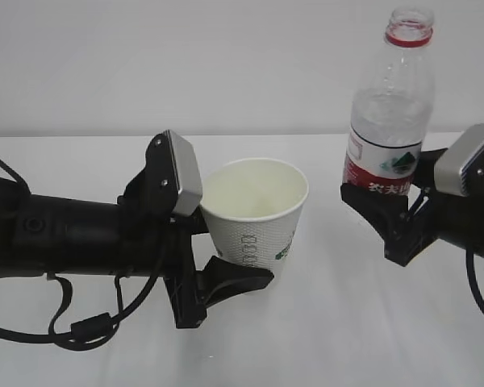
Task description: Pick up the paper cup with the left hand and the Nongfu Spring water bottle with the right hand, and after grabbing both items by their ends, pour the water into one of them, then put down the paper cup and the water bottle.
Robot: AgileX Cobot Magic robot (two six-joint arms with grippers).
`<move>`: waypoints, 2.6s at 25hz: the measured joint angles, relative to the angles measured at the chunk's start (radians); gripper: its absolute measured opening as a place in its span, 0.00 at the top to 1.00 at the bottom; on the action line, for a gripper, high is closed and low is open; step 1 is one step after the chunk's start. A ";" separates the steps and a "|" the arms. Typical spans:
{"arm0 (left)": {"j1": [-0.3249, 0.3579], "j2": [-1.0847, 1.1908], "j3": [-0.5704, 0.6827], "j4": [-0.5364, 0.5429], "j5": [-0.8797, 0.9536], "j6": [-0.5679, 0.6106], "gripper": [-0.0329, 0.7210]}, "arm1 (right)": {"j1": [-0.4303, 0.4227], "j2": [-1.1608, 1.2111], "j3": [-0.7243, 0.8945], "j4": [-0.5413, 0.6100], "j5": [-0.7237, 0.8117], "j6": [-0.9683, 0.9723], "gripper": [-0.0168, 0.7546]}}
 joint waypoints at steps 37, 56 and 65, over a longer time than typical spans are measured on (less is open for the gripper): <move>0.000 -0.047 -0.067 -0.046 0.077 -0.067 0.26 | 0.000 -0.131 -0.374 -0.321 0.409 -0.122 0.30; 0.000 -0.109 -0.134 -0.004 0.150 -0.179 0.26 | 0.000 -0.131 -0.497 -0.372 0.427 -0.176 0.30; 0.000 -0.109 -0.134 0.063 0.129 -0.191 0.26 | 0.000 -0.131 -0.523 -0.372 0.466 -0.269 0.30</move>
